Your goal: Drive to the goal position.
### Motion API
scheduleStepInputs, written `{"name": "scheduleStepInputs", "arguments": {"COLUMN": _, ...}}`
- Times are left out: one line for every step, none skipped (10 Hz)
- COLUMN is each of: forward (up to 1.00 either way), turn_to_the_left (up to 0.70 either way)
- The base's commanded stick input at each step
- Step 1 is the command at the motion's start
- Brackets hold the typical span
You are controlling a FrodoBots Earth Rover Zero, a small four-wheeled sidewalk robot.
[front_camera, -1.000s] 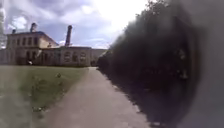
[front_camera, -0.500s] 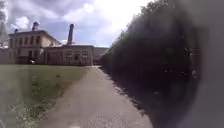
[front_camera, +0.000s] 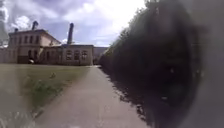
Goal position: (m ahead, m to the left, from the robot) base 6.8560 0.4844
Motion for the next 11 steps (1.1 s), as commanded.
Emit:
{"name": "scheduleStepInputs", "arguments": {"forward": 0.7, "turn_to_the_left": 0.03}}
{"name": "scheduleStepInputs", "arguments": {"forward": 0.7, "turn_to_the_left": 0.03}}
{"name": "scheduleStepInputs", "arguments": {"forward": 0.7, "turn_to_the_left": 0.03}}
{"name": "scheduleStepInputs", "arguments": {"forward": 0.7, "turn_to_the_left": 0.03}}
{"name": "scheduleStepInputs", "arguments": {"forward": 0.7, "turn_to_the_left": 0.31}}
{"name": "scheduleStepInputs", "arguments": {"forward": 0.7, "turn_to_the_left": 0.38}}
{"name": "scheduleStepInputs", "arguments": {"forward": 0.7, "turn_to_the_left": 0.38}}
{"name": "scheduleStepInputs", "arguments": {"forward": 0.7, "turn_to_the_left": 0.24}}
{"name": "scheduleStepInputs", "arguments": {"forward": 0.7, "turn_to_the_left": 0.05}}
{"name": "scheduleStepInputs", "arguments": {"forward": 0.7, "turn_to_the_left": 0.03}}
{"name": "scheduleStepInputs", "arguments": {"forward": 0.7, "turn_to_the_left": 0.03}}
